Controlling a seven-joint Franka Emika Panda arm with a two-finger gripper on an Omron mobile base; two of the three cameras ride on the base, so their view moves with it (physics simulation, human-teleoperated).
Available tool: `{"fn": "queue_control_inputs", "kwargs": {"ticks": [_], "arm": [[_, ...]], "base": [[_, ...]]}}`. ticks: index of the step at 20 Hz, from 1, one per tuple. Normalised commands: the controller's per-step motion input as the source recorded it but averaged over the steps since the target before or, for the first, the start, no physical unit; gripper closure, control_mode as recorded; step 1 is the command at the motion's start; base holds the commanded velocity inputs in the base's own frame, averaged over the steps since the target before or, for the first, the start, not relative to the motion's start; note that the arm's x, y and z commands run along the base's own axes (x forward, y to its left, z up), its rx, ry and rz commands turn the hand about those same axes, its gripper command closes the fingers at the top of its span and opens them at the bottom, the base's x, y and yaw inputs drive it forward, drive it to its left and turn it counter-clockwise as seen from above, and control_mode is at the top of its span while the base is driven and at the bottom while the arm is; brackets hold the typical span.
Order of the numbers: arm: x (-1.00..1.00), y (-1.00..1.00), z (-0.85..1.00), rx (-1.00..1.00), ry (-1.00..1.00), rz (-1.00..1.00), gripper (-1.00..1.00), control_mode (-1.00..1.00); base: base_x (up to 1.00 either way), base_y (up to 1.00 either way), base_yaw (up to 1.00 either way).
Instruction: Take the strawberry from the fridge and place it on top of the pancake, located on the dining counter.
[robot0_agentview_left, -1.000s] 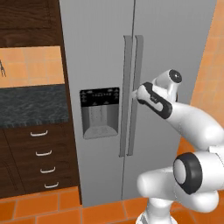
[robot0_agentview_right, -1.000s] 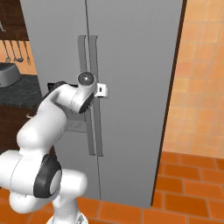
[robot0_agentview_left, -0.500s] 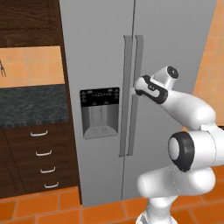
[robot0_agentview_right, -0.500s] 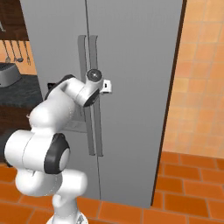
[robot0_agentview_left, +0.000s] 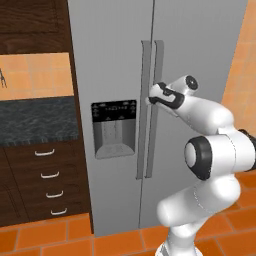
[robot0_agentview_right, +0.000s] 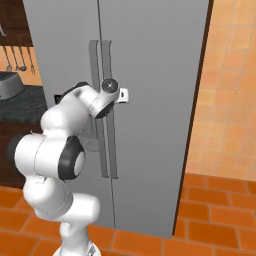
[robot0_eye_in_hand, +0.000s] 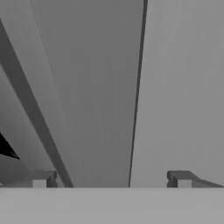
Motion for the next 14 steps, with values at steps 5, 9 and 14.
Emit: {"fn": "queue_control_inputs", "kwargs": {"ticks": [5,9,14], "arm": [[0.34,0.04,-0.16,0.0,-0.14,0.0,-1.0,-1.0],[0.48,0.06,-0.06,0.0,-0.03,0.0,-1.0,-1.0],[0.6,0.13,-0.14,0.0,-0.01,0.0,-1.0,-1.0]], "base": [[0.0,0.0,0.0],[0.0,0.0,0.0],[0.0,0.0,0.0]]}}
